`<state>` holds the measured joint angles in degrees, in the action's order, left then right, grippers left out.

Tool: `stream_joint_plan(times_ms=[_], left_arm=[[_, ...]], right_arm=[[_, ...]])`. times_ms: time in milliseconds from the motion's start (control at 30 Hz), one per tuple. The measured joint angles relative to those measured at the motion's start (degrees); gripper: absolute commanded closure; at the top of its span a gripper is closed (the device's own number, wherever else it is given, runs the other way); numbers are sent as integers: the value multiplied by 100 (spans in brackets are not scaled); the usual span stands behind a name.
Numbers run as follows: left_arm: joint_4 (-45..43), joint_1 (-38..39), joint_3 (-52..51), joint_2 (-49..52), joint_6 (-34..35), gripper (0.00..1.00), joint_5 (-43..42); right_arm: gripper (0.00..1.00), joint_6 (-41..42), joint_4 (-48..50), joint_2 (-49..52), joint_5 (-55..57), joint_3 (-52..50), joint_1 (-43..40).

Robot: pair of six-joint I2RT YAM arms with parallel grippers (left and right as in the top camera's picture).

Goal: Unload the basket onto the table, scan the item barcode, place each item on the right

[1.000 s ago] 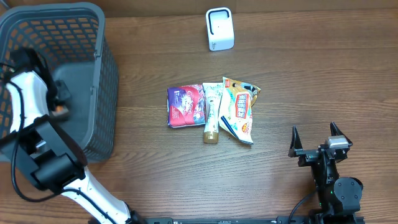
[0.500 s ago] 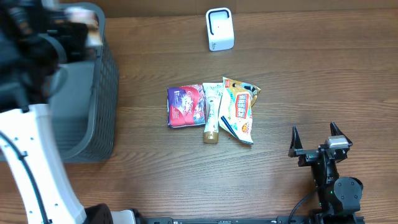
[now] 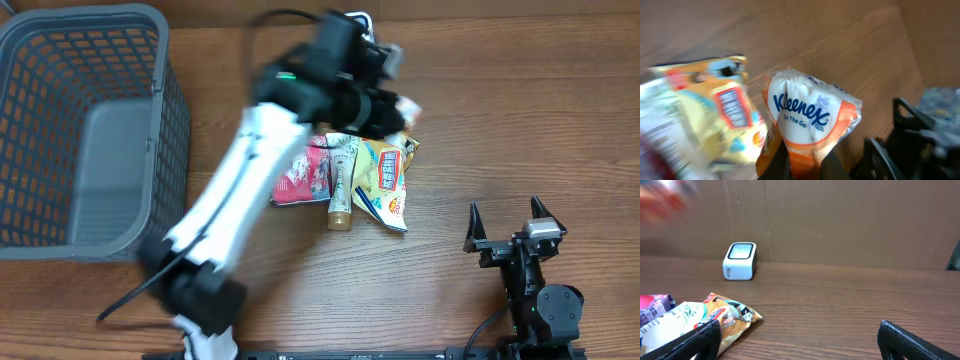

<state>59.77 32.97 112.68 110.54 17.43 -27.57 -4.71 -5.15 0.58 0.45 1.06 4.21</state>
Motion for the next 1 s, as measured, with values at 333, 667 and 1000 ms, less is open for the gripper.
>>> stream_joint_plan(times_ms=[333, 667, 1000], left_arm=[[-236, 1132, -81, 1705, 717, 88, 435], [-216, 1119, -81, 1740, 844, 52, 1421], [772, 866, 817, 1764, 658, 49, 1676]], right_arm=[[0, -2, 4, 0, -2, 0, 0], [0, -4, 0, 0, 2, 0, 0], [0, -2, 2, 0, 0, 0, 0]])
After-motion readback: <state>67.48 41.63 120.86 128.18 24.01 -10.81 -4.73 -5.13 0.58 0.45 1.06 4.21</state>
